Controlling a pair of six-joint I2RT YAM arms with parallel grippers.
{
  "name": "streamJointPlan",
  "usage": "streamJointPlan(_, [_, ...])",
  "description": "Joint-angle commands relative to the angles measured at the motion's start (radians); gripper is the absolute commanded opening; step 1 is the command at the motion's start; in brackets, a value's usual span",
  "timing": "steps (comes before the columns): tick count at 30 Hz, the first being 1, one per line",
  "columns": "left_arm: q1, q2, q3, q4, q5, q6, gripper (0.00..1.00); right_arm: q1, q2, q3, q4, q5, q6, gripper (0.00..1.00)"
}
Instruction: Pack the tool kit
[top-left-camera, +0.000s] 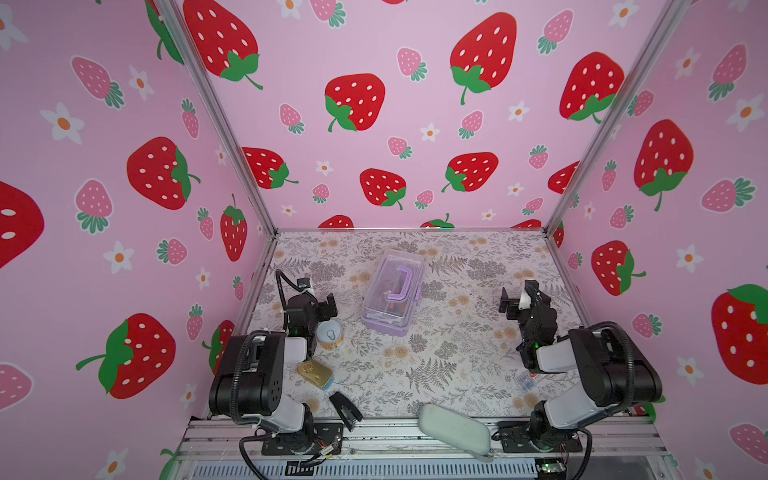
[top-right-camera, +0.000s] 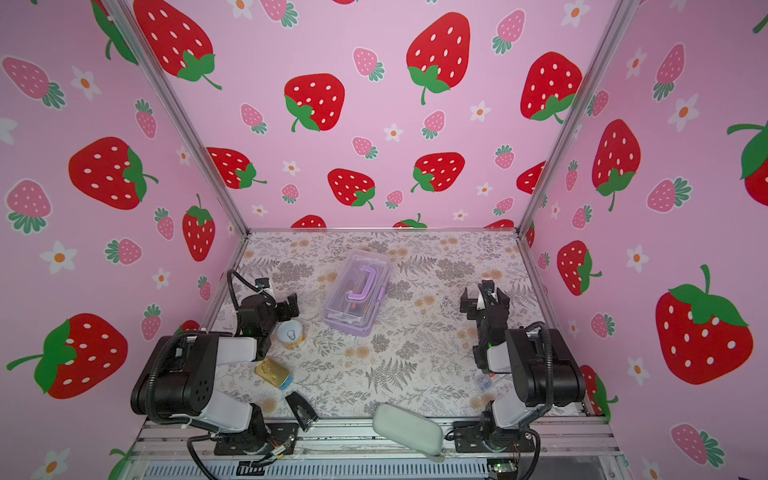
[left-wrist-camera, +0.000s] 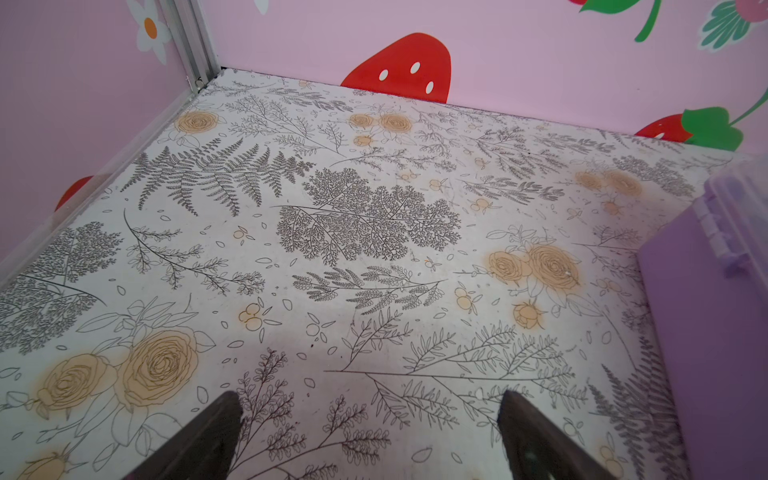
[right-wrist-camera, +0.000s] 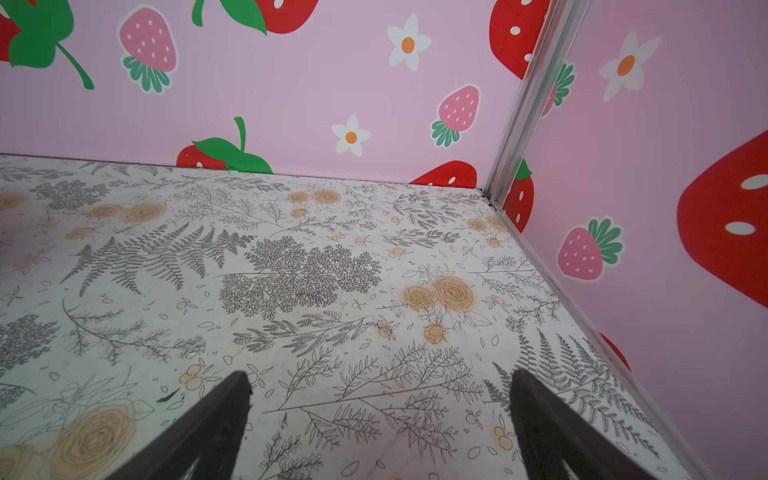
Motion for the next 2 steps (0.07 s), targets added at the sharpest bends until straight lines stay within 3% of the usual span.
streamJointPlan(1, [-0.004,0.003,0.031,0.003,0.011,0.020,0.99,0.000,-0.002,0.014,-0.020,-0.008,-0.016,0.99])
streamJointPlan(2, [-0.004,0.003,0.032,0.002,0.014,0.022,0.99,0.001,-0.003,0.012,-0.016,-0.008,-0.016,0.99])
